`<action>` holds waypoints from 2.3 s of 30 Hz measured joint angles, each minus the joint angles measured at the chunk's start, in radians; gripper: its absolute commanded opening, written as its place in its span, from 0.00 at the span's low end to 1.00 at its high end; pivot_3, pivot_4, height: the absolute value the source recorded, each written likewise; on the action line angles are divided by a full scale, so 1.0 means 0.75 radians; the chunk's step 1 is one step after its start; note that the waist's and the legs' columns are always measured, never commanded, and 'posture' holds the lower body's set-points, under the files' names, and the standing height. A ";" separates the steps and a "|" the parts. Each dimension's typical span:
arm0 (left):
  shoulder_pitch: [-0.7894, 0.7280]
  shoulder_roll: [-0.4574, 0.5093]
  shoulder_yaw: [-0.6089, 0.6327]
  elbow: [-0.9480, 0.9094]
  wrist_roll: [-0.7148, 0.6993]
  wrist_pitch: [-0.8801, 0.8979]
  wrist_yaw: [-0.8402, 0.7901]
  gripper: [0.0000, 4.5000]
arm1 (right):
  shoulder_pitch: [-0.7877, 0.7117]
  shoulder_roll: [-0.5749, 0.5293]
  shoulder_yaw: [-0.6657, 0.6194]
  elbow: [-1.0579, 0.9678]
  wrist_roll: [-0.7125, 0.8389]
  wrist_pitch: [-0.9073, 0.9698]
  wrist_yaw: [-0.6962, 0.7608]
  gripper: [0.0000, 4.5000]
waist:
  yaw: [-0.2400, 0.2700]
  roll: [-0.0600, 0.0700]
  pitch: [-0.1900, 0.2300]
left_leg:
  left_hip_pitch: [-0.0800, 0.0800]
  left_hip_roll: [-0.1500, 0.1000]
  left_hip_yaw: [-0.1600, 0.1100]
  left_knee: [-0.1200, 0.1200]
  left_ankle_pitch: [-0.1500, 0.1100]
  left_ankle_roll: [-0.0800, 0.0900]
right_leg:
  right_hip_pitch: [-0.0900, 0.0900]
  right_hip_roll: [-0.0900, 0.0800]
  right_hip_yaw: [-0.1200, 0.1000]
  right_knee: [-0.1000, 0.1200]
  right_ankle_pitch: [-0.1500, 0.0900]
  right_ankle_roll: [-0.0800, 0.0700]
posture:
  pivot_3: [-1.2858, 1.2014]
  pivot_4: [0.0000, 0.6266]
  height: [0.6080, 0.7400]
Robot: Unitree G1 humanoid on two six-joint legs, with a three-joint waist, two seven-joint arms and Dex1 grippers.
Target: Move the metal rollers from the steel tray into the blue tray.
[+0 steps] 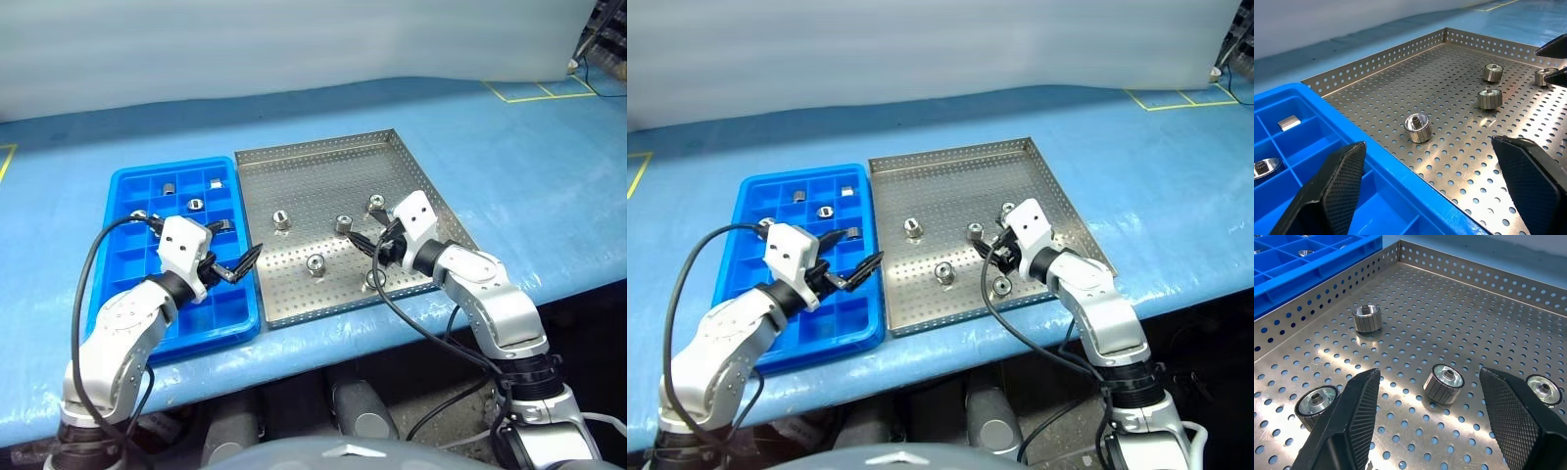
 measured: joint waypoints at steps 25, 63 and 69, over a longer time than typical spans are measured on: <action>-0.015 0.000 -0.008 0.002 0.002 0.004 0.026 1.00 | 0.000 0.047 0.011 0.000 -0.002 -0.003 -0.005 0.75 | 0.003 0.000 0.000 | 0.000 0.000 0.000 0.000 0.000 0.000 | 0.000 0.000 0.000 0.000 0.000 0.000 | 0.44 0.24 1.00; -0.389 -0.142 -0.496 0.507 0.237 0.196 0.062 0.86 | 0.120 0.072 -0.008 -0.117 -0.003 0.001 -0.127 0.76 | -0.154 0.002 -0.001 | 0.001 -0.002 -0.002 0.002 0.000 0.000 | 0.002 0.001 0.002 0.001 0.000 0.005 | 0.39 0.24 1.00; -0.388 -0.158 -0.488 0.506 0.244 0.220 0.066 0.65 | 0.117 0.072 -0.006 -0.116 -0.008 0.002 -0.132 0.76 | -0.161 0.003 -0.002 | 0.001 -0.001 -0.001 0.002 0.000 0.000 | 0.003 0.001 0.002 0.001 0.000 0.005 | 0.40 0.24 1.00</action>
